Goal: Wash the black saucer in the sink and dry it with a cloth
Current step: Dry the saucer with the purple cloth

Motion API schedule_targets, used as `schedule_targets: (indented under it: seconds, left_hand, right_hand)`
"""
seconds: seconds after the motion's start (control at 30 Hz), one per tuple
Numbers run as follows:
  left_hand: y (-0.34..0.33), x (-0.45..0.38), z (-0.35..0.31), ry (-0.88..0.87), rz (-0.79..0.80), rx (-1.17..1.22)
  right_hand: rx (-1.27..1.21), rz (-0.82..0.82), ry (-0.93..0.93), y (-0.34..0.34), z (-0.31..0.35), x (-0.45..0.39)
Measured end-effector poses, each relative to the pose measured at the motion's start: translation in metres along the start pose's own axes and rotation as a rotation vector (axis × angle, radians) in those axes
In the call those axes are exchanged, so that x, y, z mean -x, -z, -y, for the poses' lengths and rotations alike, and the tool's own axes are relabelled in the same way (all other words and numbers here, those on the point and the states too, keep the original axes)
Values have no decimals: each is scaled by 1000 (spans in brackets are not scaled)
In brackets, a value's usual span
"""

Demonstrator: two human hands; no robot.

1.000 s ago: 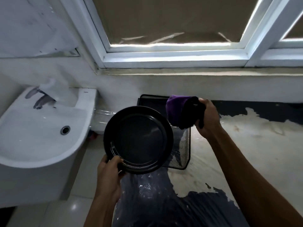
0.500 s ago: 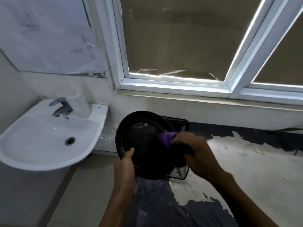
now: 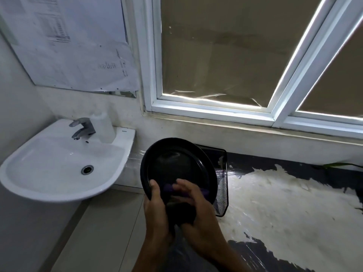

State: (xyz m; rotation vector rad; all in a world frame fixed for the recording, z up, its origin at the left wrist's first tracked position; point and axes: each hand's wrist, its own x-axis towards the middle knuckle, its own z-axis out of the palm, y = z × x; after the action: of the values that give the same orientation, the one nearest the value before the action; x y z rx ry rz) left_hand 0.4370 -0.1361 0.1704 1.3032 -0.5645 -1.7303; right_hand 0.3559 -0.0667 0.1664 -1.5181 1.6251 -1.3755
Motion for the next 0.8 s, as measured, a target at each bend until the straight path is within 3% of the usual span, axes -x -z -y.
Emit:
schedule_targets:
  seconds: [0.07,0.27,0.47,0.57,0.67,0.8]
  left_hand:
    - [5,-6,0,24,12,10]
    - [18,-5,-16,106,78,87]
    - [34,-15,-52,56,269,-141]
    - [31,-19,-66,97,274,-196]
    - [25,-21,-70,122,230,-200]
    - [19,-22,-62,158,170,-146]
  right_hand:
    - [55,0,37,0,2,-5]
    - [521,328,272,41,-21,4]
    - [782,500,394,107,-44,3]
    - [862,464,427,105,-43,2]
    - [893,306,496,75,-36,11]
    - [708,224,459,26,-12,22]
